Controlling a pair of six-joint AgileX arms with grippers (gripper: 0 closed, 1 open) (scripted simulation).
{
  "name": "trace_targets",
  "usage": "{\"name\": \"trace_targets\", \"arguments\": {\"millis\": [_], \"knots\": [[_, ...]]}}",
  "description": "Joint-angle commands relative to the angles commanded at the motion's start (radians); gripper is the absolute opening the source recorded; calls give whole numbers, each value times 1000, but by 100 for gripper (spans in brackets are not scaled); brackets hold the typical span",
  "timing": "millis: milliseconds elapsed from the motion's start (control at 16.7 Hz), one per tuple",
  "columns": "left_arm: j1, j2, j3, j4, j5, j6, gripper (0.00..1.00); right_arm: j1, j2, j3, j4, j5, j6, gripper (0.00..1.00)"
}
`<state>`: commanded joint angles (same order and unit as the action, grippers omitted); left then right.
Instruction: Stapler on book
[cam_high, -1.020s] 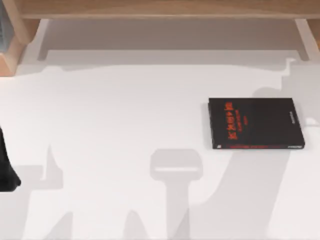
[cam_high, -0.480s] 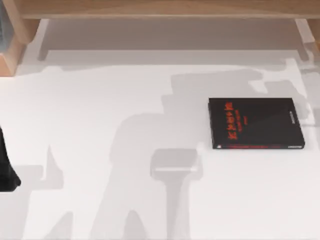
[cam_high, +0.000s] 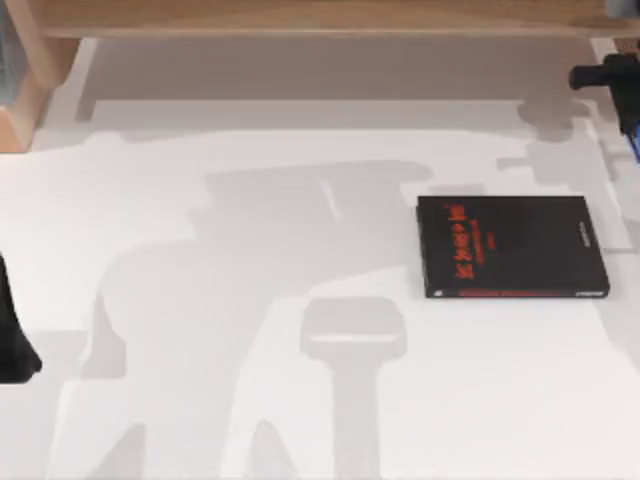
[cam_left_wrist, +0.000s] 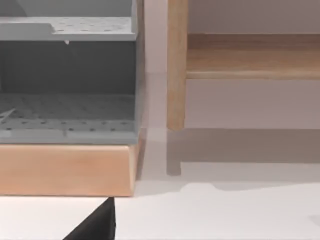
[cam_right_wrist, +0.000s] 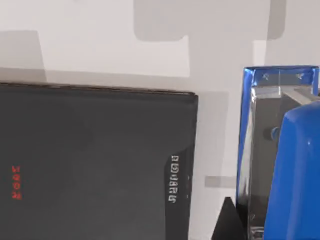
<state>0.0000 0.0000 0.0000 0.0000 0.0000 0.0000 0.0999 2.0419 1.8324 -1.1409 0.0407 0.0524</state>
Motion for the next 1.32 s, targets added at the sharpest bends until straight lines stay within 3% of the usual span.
{"name": "trace_targets", "arguments": {"millis": [540,1320], "knots": [[0,0,0,0,0,0,100,217,67,-133,89,-4,287,0],[0,0,0,0,0,0,100,222,106,-200,191,-4,296,0]]}}
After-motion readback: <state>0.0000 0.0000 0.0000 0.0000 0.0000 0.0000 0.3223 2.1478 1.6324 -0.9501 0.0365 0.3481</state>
